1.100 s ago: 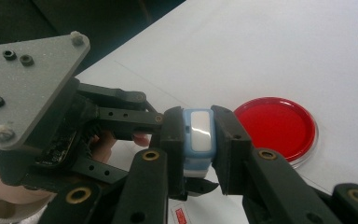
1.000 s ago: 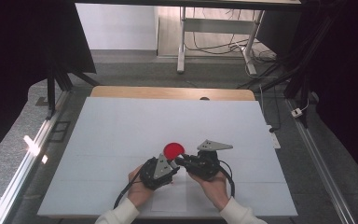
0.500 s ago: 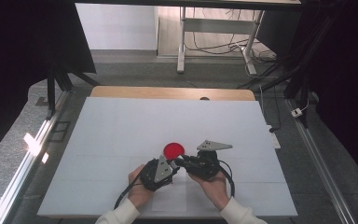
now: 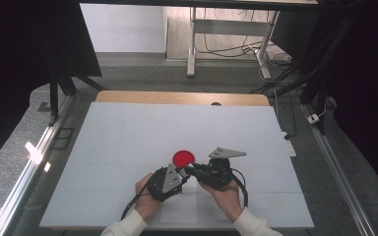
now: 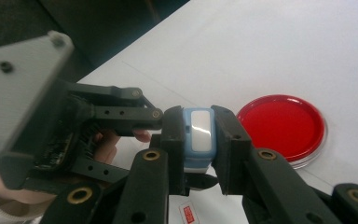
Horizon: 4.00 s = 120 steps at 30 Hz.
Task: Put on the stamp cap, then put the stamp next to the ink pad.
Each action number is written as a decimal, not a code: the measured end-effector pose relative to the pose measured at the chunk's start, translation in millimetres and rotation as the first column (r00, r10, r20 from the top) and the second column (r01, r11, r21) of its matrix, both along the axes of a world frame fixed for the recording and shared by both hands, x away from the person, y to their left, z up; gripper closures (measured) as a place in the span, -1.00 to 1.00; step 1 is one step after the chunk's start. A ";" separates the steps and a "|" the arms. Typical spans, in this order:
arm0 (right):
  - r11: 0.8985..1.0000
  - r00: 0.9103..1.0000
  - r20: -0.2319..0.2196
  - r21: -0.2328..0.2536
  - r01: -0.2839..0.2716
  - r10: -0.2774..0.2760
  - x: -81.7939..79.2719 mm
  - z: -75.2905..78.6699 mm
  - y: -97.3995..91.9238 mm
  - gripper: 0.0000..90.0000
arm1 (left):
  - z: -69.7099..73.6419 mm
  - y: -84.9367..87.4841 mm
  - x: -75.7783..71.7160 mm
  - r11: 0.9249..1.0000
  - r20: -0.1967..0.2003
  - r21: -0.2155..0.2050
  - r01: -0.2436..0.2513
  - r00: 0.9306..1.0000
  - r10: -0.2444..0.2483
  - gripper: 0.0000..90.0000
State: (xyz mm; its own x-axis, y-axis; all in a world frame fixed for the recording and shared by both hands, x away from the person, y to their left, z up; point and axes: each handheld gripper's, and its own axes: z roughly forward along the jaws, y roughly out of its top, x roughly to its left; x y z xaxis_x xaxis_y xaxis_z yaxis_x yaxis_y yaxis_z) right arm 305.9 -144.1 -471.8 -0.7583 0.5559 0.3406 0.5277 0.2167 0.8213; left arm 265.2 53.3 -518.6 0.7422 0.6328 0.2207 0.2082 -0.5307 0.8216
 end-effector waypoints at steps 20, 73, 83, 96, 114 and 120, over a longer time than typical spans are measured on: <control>1.000 1.000 0.025 -0.018 -0.018 0.018 -0.4 0.4 0.3 0.67 | -5.0 -1.4 3.0 1.000 -0.046 -0.007 0.007 0.999 -0.007 0.31; 0.993 0.977 0.212 -0.114 0.005 0.019 12.9 13.1 -21.5 0.67 | 8.0 154.4 -31.8 0.963 -0.243 -0.129 -0.236 0.949 0.200 -0.18; 0.980 0.972 0.234 -0.191 0.051 -0.005 29.5 9.4 -24.2 0.66 | 6.4 161.3 -32.6 0.959 -0.252 -0.127 -0.253 0.944 0.215 -0.19; 0.938 0.977 0.214 -0.341 0.066 0.009 53.8 -4.9 -15.3 0.66 | 3.8 165.6 -32.4 0.958 -0.266 -0.121 -0.260 0.938 0.221 -0.20; 0.911 0.987 0.161 -0.407 0.062 0.005 66.9 -22.4 -12.4 0.66 | 2.6 166.2 -32.3 0.959 -0.270 -0.114 -0.260 0.937 0.222 -0.21; 0.913 0.989 0.149 -0.402 0.062 -0.002 67.4 -22.9 -14.4 0.66 | 2.4 166.4 -32.0 0.958 -0.272 -0.114 -0.262 0.936 0.223 -0.21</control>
